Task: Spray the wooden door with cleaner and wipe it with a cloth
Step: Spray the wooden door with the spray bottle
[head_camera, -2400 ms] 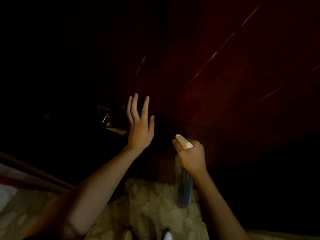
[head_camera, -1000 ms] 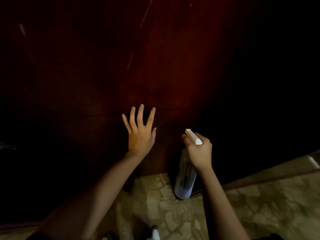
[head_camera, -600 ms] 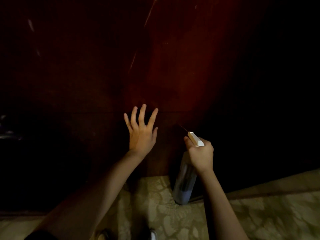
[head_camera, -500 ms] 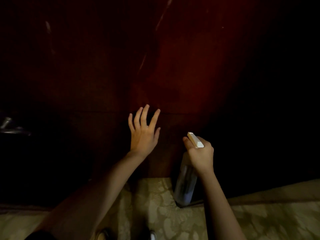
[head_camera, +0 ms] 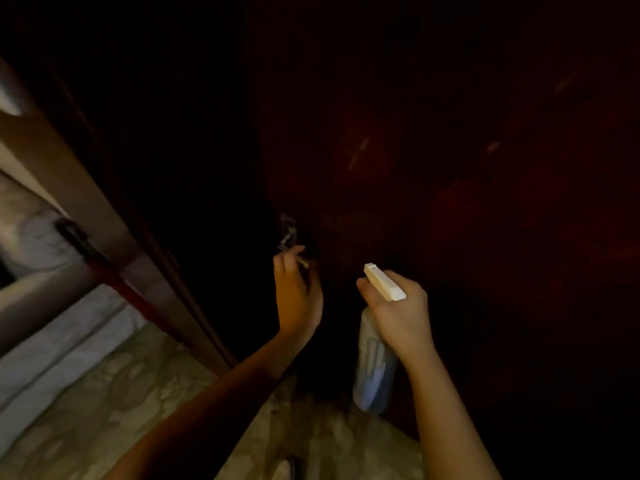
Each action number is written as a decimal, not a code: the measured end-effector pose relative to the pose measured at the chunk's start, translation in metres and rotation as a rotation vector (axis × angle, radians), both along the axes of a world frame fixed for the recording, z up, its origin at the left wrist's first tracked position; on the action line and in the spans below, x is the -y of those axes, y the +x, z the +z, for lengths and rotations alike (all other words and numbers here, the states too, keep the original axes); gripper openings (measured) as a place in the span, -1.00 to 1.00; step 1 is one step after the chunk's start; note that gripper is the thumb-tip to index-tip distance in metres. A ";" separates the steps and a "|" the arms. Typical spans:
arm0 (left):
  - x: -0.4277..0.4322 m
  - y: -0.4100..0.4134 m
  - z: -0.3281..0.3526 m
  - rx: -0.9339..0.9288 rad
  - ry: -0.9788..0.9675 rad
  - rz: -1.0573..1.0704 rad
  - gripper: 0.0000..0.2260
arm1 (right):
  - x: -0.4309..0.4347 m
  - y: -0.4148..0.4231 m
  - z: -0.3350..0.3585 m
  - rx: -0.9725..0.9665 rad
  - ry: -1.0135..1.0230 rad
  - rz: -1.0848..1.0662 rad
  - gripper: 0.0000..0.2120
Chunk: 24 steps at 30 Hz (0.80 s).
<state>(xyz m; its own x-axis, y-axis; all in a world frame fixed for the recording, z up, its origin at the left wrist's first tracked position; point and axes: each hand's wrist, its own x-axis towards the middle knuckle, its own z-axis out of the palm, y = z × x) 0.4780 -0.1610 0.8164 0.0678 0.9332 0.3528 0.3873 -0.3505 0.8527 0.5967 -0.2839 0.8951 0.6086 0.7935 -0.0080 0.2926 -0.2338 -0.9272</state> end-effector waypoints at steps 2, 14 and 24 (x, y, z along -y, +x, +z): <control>-0.026 -0.018 -0.001 0.125 -0.160 0.118 -0.72 | -0.036 -0.017 0.004 0.010 -0.015 0.033 -0.85; -0.123 -0.021 -0.012 0.983 -1.174 -0.113 -0.56 | -0.150 -0.057 -0.033 0.067 -0.200 -0.005 -0.73; -0.140 -0.021 -0.032 1.060 -1.254 -0.090 -0.56 | -0.160 -0.063 -0.050 0.074 -0.283 -0.080 -0.82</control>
